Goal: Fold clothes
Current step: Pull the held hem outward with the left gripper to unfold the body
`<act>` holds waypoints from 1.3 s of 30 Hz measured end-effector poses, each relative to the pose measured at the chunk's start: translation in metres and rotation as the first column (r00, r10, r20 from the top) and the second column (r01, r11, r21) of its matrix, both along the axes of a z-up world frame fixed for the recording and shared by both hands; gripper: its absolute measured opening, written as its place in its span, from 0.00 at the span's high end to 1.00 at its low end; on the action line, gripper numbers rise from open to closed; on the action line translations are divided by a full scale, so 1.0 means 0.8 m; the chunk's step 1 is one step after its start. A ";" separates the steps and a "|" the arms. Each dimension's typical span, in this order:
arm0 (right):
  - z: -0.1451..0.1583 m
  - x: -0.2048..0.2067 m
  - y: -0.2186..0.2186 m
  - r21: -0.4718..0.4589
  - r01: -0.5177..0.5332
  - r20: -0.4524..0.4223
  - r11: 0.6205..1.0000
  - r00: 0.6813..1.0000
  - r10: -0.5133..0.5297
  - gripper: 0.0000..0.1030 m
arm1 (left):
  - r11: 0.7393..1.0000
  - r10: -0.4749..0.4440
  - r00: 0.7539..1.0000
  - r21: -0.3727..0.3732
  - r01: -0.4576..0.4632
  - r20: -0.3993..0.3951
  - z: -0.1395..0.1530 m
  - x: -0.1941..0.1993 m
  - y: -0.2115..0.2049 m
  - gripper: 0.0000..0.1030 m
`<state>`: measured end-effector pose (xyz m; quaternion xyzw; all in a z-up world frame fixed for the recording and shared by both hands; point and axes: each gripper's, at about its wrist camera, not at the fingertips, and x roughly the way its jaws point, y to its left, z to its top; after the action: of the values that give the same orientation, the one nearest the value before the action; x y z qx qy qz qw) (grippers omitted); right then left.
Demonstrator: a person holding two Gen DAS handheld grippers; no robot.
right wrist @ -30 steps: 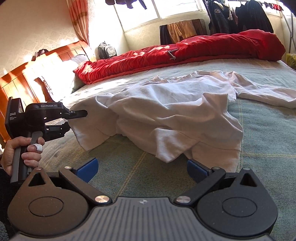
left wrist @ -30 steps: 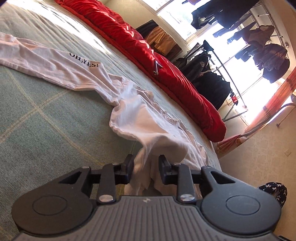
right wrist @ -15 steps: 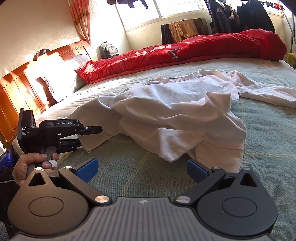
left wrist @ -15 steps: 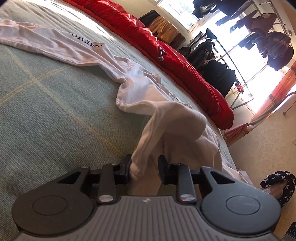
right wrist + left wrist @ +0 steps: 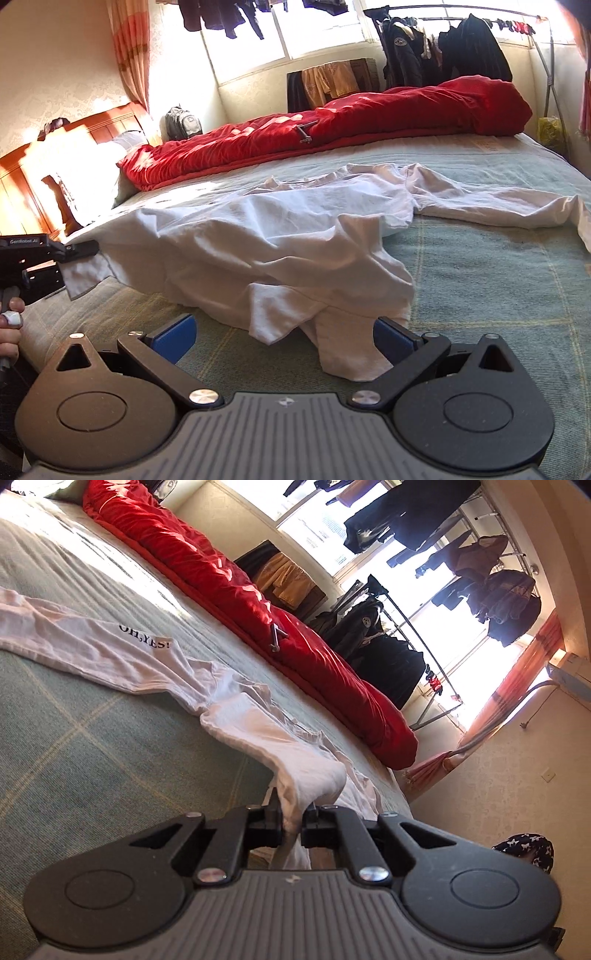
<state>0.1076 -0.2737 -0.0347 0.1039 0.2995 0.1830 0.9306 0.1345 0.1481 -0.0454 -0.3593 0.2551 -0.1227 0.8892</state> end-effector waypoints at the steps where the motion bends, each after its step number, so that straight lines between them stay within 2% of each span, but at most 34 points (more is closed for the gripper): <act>1: -0.003 0.004 -0.010 0.017 0.019 -0.010 1.000 1.000 -0.019 0.01 | 1.000 0.007 1.000 -0.002 -0.007 0.007 0.003 -0.004 0.005 0.94; 4: -0.014 0.020 -0.040 0.086 0.060 -0.048 0.994 0.997 -0.056 0.04 | 1.000 -0.009 0.999 0.001 0.009 -0.034 -0.015 0.004 0.002 0.93; 6: -0.026 0.035 -0.055 0.121 0.074 -0.072 0.990 0.995 -0.066 0.10 | 1.000 0.000 0.998 0.001 0.000 -0.060 -0.028 0.009 0.002 0.91; 9: -0.044 0.058 -0.072 0.162 0.089 -0.104 0.983 0.992 -0.073 0.15 | 1.000 0.022 0.996 0.005 -0.022 -0.092 -0.041 0.016 0.008 0.83; 13: -0.062 0.085 -0.078 0.204 0.080 -0.113 0.976 0.992 -0.057 0.19 | 1.000 0.007 0.993 0.022 -0.004 -0.116 -0.052 0.022 0.012 0.65; 16: -0.067 0.096 -0.069 0.212 0.056 -0.094 0.976 0.995 -0.037 0.20 | 1.000 -0.008 0.992 0.023 0.011 -0.129 -0.060 0.026 0.011 0.62; 17: -0.068 0.098 -0.066 0.212 0.048 -0.092 0.976 0.995 -0.029 0.23 | 1.000 -0.012 0.992 0.024 0.015 -0.124 -0.058 0.026 0.010 0.62; 19: -0.068 0.099 -0.060 0.219 0.028 -0.101 0.975 0.995 -0.006 0.40 | 0.999 -0.019 0.993 0.025 0.022 -0.113 -0.055 0.025 0.006 0.68; 20: -0.068 0.100 -0.057 0.223 0.018 -0.106 0.975 0.994 0.006 0.50 | 0.999 -0.023 0.994 0.026 0.026 -0.108 -0.053 0.024 0.005 0.75; 21: -0.068 0.099 -0.054 0.228 0.011 -0.109 0.974 0.994 0.014 0.51 | 0.999 -0.026 0.994 0.027 0.029 -0.103 -0.051 0.024 0.003 0.92; 22: -0.067 0.096 -0.056 0.245 0.011 -0.111 0.969 0.994 0.016 0.59 | 0.999 -0.030 0.995 0.028 0.033 -0.098 -0.049 0.023 0.001 0.96; 23: -0.066 0.093 -0.059 0.283 0.010 -0.117 0.959 0.993 0.024 0.77 | 0.999 -0.034 0.995 0.028 0.036 -0.093 -0.047 0.022 0.000 0.96; 24: -0.064 0.090 -0.064 0.325 0.009 -0.119 0.946 0.992 0.032 0.88 | 0.999 -0.039 0.996 0.022 0.041 -0.079 -0.041 0.020 -0.001 0.97; 27: -0.049 0.075 -0.078 0.453 -0.010 -0.095 0.892 0.994 0.059 0.89 | 0.997 -0.077 0.997 -0.013 0.076 -0.027 -0.018 0.012 -0.001 0.98; 32: 0.005 0.054 -0.089 0.535 -0.076 0.002 0.841 0.996 0.089 0.90 | 0.991 -0.127 0.990 -0.023 0.129 0.065 0.034 -0.003 0.001 0.99; 36: 0.037 0.044 -0.101 0.556 -0.089 0.031 0.826 0.996 0.087 0.90 | 0.990 -0.138 0.984 0.018 0.137 0.113 0.071 -0.023 0.008 0.99; 38: 0.041 0.042 -0.110 0.575 -0.066 -0.004 0.815 0.997 0.083 0.90 | 0.992 -0.126 0.987 0.025 0.124 0.103 0.077 -0.032 0.015 0.99; 39: 0.041 0.041 -0.114 0.566 -0.041 -0.028 0.824 0.997 0.068 0.90 | 0.993 -0.113 0.990 0.035 0.110 0.084 0.077 -0.035 0.020 0.99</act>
<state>0.1403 -0.3652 -0.0018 0.3701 0.2566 0.2873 0.8454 0.1067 0.1638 0.0159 -0.3252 0.2383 -0.1835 0.8965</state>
